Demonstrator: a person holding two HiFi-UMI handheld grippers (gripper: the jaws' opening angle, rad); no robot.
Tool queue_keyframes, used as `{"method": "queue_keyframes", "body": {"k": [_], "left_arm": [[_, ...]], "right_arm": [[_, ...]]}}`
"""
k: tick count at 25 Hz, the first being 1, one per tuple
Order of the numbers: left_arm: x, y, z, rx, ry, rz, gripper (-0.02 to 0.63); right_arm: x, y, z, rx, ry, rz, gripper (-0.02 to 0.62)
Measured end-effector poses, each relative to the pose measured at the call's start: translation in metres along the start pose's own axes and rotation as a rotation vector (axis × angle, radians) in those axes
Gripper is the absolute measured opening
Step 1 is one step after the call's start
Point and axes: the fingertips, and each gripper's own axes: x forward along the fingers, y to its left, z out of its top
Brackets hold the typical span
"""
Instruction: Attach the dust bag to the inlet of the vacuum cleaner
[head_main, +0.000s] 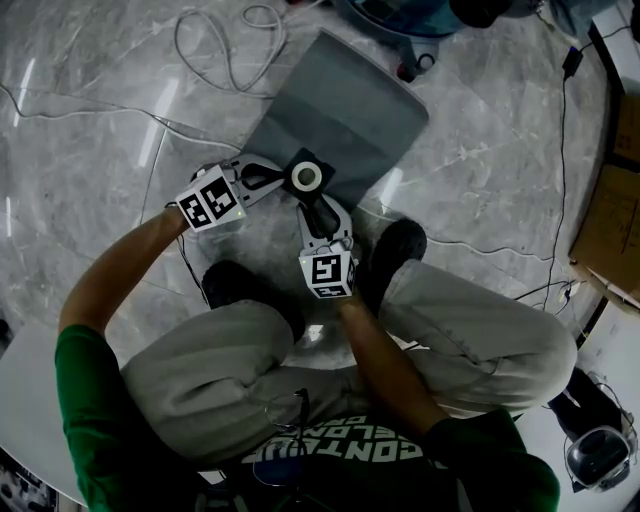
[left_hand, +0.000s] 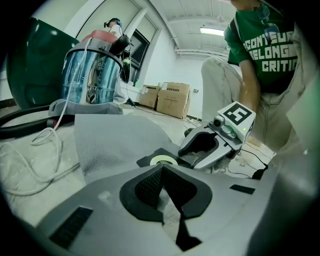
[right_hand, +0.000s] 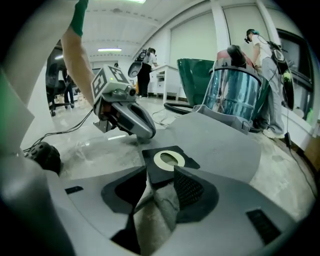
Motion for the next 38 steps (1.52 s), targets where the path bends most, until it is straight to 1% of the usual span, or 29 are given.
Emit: {"method": "queue_keyframes", "body": {"k": [2, 4, 8, 12, 15, 17, 20, 24, 29, 32, 38], "left_arm": [[0.001, 0.002, -0.002, 0.005, 0.01, -0.001, 0.004], [0.001, 0.003, -0.002, 0.011, 0.013, -0.002, 0.005], [-0.002, 0.008, 0.006, 0.017, -0.001, 0.002, 0.005], [-0.007, 0.023, 0.025, 0.043, -0.03, 0.037, 0.005], [-0.006, 0.035, 0.04, 0.066, -0.037, 0.053, 0.005], [-0.003, 0.043, 0.047, 0.074, -0.035, 0.061, 0.005], [0.002, 0.053, 0.052, 0.068, -0.021, 0.061, 0.005], [0.005, 0.058, 0.055, 0.058, -0.011, 0.048, 0.005], [0.007, 0.059, 0.064, 0.058, -0.019, 0.027, 0.006], [0.012, 0.063, 0.067, 0.073, 0.001, 0.031, 0.018], [0.018, 0.075, 0.074, 0.075, 0.023, 0.04, 0.018]], "right_arm": [[0.002, 0.0, -0.006, -0.039, 0.029, -0.015, 0.156], [0.003, -0.005, -0.005, -0.045, 0.026, -0.04, 0.156], [0.001, -0.02, 0.013, 0.0, -0.026, -0.08, 0.156], [-0.003, -0.046, 0.039, 0.055, -0.08, -0.132, 0.156], [-0.005, -0.064, 0.056, 0.066, -0.11, -0.144, 0.152], [-0.004, -0.071, 0.064, 0.068, -0.12, -0.135, 0.128], [0.002, -0.077, 0.069, 0.05, -0.109, -0.107, 0.097], [0.009, -0.085, 0.07, 0.048, -0.1, -0.075, 0.087], [0.012, -0.101, 0.076, 0.084, -0.111, -0.032, 0.064], [0.013, -0.108, 0.08, 0.085, -0.113, -0.001, 0.057], [0.013, -0.114, 0.079, 0.109, -0.13, 0.045, 0.048]]}}
